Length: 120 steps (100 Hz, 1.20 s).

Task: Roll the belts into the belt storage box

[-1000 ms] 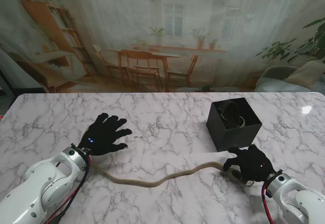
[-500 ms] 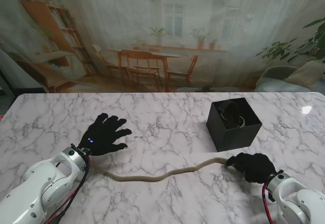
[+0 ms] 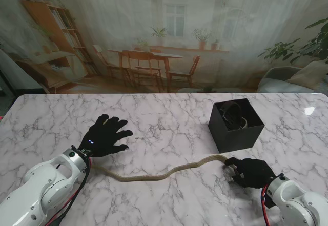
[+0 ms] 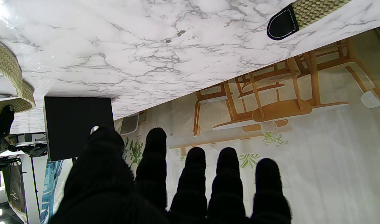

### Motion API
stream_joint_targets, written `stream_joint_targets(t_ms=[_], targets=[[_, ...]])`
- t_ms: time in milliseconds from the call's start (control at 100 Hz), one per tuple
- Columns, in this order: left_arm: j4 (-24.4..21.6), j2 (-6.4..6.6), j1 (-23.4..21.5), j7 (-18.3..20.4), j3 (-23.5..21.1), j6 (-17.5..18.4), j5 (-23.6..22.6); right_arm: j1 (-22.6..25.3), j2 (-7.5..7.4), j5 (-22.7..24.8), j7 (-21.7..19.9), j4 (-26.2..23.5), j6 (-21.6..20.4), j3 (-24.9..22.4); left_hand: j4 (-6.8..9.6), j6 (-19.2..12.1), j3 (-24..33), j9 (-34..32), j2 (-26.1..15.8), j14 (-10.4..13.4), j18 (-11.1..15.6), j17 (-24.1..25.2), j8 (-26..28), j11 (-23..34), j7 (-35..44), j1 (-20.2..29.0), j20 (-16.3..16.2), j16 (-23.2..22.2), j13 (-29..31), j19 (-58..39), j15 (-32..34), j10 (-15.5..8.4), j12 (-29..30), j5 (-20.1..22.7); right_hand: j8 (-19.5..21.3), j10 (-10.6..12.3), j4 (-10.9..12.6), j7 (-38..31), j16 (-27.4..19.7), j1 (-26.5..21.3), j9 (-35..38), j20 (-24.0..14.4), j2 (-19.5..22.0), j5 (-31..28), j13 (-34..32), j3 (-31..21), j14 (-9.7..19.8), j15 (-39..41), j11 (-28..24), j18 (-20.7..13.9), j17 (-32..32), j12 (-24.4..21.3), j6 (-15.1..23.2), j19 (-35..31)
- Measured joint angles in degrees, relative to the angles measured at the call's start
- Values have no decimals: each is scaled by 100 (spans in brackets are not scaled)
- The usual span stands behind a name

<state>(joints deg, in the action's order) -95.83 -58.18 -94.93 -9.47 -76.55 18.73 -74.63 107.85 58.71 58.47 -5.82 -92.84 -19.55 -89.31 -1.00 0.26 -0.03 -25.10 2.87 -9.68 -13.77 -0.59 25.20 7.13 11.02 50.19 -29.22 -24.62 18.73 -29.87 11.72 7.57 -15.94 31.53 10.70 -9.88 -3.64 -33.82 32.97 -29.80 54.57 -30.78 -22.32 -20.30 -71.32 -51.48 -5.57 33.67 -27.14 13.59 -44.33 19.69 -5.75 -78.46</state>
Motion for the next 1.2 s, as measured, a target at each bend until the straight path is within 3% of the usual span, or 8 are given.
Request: stream_joint_targets(t_ms=[90,220,350,510,810,920,1100,1200], targets=[[0,0,3,5,6,0,0,-1,7,102,22,-21,0,40,0,2,0,0,0,0,0,0,0,0,0,0,0,0,0,1,0,0,0,0,-1,19,-2,3,0,60,54,-55,59,-344,66,178,-73,0,-57,120,236,127,290,-42],[0,0,8,18,11,0,5,-10,7,939,431,-3,-5,57,0,4,0,0,0,0,-2,0,0,0,0,0,0,0,0,1,0,0,-1,0,190,189,-2,-127,4,-50,-31,-82,53,-775,247,-108,-77,-12,17,123,516,209,570,-44],[1,0,9,21,13,1,9,-4,6,85,7,-20,26,21,0,6,0,0,0,-1,-2,0,0,0,0,0,0,0,0,2,0,0,-2,0,314,-13,-4,62,54,125,236,-83,56,-1044,69,35,-70,-11,47,120,143,227,59,-45],[6,0,14,20,19,2,9,-12,23,-88,26,-12,34,30,0,7,0,0,0,-1,-3,0,1,0,0,0,0,0,0,2,0,0,-2,0,316,-9,-5,201,-240,254,859,209,120,-1077,-141,213,25,-4,291,119,-315,-173,-366,-51],[10,0,24,48,33,2,23,-72,1,-787,-605,-175,142,187,0,10,0,0,0,-1,-4,0,1,0,0,0,0,0,0,3,-1,0,-4,0,199,-2,-5,419,-570,254,706,405,127,25,-46,275,39,-272,319,123,-45,-301,-603,151],[13,-2,25,54,34,7,76,-85,-13,-1273,-1132,-301,184,222,0,12,0,0,0,-1,-4,0,1,0,0,5,0,0,0,3,-1,0,-5,0,151,51,-5,620,-583,235,218,407,195,388,249,338,-65,-459,244,126,306,-291,-645,319],[44,-6,58,56,67,26,150,-87,-48,-1109,-1387,-431,139,232,0,29,0,-1,0,-1,-5,0,1,0,0,11,0,0,0,3,-1,0,-6,0,375,193,179,1062,-546,-231,-790,272,-193,470,826,-1190,-131,-982,200,121,897,-248,-647,753],[47,-9,65,68,69,27,156,-82,-64,-1011,-1400,-437,82,215,0,30,0,-1,0,-1,-5,0,1,0,0,11,0,0,0,3,-1,0,-6,0,686,89,274,1125,-509,-628,-1340,227,-425,470,913,-1598,-4,-919,489,45,954,-384,-624,829]])
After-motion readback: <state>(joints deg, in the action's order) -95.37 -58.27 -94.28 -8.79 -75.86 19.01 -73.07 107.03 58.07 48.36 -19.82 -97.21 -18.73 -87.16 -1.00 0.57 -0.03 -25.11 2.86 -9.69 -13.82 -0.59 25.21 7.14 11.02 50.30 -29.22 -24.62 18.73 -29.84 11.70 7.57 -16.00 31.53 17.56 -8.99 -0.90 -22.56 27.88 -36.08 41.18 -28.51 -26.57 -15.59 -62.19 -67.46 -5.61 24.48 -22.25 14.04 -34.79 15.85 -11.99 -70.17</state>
